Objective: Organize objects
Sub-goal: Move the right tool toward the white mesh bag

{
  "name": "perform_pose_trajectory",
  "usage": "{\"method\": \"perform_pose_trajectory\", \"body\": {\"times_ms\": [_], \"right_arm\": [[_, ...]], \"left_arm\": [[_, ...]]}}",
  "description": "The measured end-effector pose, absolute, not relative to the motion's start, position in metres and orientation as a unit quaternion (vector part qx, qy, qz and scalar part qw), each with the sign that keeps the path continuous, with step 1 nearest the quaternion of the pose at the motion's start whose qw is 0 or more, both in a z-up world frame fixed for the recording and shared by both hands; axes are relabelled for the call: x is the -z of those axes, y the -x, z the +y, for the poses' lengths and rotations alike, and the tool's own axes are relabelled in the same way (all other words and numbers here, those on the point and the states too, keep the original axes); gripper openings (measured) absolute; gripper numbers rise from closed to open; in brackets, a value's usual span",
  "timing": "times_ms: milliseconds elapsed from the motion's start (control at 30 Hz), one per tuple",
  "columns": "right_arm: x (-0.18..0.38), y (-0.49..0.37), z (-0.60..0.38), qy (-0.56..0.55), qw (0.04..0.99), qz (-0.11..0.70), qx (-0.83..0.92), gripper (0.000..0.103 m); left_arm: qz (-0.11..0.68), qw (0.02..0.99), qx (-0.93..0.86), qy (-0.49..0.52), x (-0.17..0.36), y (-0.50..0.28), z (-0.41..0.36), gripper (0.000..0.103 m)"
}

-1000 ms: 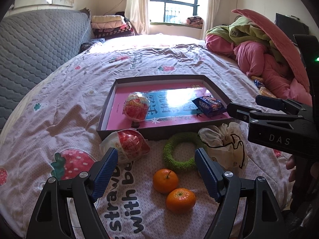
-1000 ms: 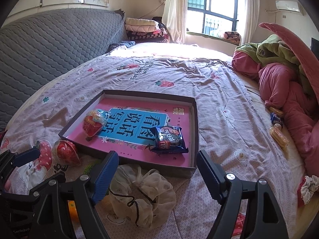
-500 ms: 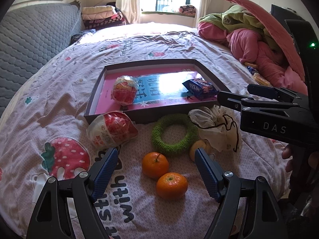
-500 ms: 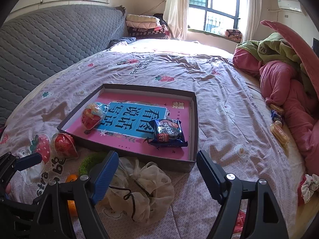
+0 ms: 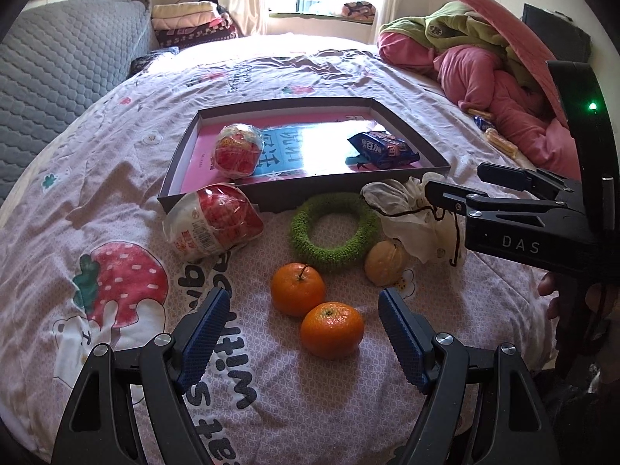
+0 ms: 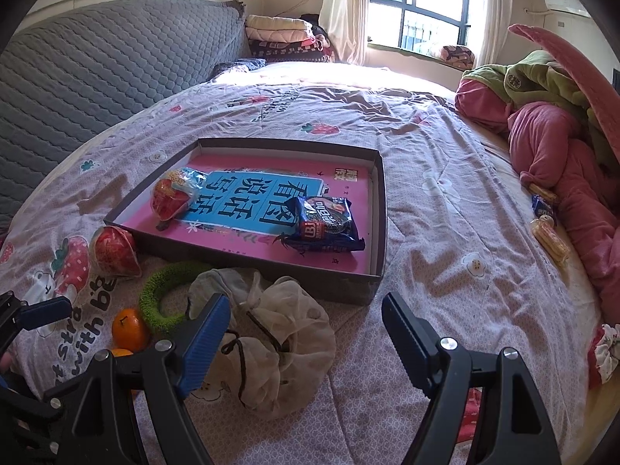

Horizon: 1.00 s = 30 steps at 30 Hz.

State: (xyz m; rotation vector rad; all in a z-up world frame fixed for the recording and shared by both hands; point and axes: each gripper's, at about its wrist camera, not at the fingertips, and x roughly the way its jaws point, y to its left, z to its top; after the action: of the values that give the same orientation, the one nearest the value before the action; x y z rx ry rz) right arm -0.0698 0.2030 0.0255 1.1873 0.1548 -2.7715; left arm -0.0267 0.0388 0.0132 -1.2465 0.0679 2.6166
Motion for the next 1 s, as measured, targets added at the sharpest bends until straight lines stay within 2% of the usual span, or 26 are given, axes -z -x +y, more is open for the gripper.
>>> {"method": "perform_pose_trajectory", "body": {"times_ms": [200, 933, 1000], "right_arm": [[-0.024, 0.066, 0.207, -0.391, 0.064, 0.048, 0.917, 0.08], [0.001, 0.075, 0.211, -0.433, 0.087, 0.022, 0.897, 0.081], [0.003, 0.076, 0.21, -0.437, 0.086, 0.024, 0.895, 0.076]], "left_arm": [[-0.008, 0.118, -0.884, 0.452, -0.002, 0.03, 0.034, 0.08], [-0.012, 0.092, -0.874, 0.477, 0.019, 0.029, 0.04, 0.08], [-0.013, 0.09, -0.875, 0.475, 0.02, 0.03, 0.039, 0.08]]}}
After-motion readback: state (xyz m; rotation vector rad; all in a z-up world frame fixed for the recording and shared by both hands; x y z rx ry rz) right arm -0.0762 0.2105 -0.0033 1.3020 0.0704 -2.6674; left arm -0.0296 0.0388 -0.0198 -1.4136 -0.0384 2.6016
